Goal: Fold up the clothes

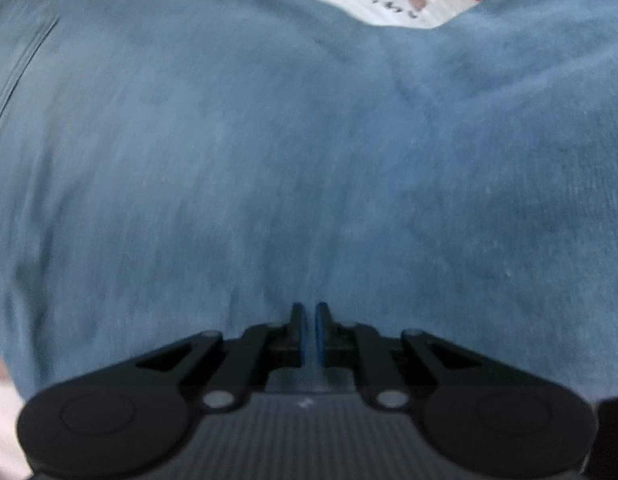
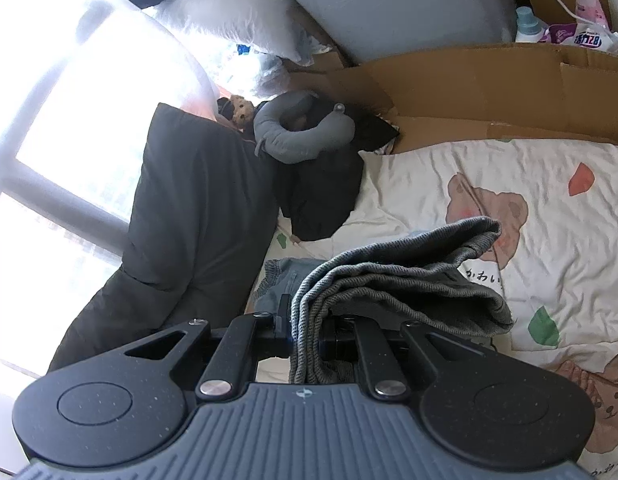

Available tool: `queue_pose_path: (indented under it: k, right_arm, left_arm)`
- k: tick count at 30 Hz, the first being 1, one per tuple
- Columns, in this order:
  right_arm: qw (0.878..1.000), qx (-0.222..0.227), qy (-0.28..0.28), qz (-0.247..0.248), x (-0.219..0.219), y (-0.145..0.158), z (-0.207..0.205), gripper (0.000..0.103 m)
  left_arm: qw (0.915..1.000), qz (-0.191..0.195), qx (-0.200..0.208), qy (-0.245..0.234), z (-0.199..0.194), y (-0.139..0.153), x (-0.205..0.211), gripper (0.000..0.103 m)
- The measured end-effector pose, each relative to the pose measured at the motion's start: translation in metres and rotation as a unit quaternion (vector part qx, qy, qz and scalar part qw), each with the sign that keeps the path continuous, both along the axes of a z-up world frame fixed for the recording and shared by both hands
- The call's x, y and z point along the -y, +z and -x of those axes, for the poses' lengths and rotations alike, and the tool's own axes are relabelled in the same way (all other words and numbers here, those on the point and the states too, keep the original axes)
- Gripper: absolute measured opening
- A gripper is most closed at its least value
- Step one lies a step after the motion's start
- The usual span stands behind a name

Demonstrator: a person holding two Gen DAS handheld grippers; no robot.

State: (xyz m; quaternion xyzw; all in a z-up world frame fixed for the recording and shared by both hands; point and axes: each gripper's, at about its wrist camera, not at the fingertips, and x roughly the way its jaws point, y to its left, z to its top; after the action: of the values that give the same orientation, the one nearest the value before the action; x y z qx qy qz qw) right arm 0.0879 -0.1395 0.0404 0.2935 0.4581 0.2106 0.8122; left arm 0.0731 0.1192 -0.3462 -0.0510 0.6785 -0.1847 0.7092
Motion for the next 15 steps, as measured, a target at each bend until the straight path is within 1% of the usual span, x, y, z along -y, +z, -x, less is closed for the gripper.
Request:
queue_pose_path:
  k: [4,9,11,13,15]
  right_arm:
    - [1.0,0.006,0.01,0.001,-0.011,0.002,-0.001,0.01]
    - [1.0,0.008,0.024,0.0,-0.022,0.003,-0.004,0.01]
    - [1.0,0.008,0.024,0.0,-0.022,0.003,-0.006,0.01]
    - [1.0,0.007,0.02,-0.001,-0.02,0.003,-0.007,0.01]
    - [1.0,0.007,0.017,0.0,-0.017,0.004,-0.008,0.01]
  left_arm:
    - [0.9998,-0.009,-0.016,0.009,0.005,0.007,-0.007,0.009]
    - [0.9986,-0.039,-0.016,0.031,0.004,0.029,-0.026,0.01]
    - [0.9979,-0.051,-0.009,0.038,0.002,0.044,-0.035,0.01]
    - [0.9969,-0.066,0.002,0.044,-0.002,0.065,-0.043,0.011]
    - [0.9948,-0.091,0.024,0.039,-0.007,0.096,-0.052,0.014]
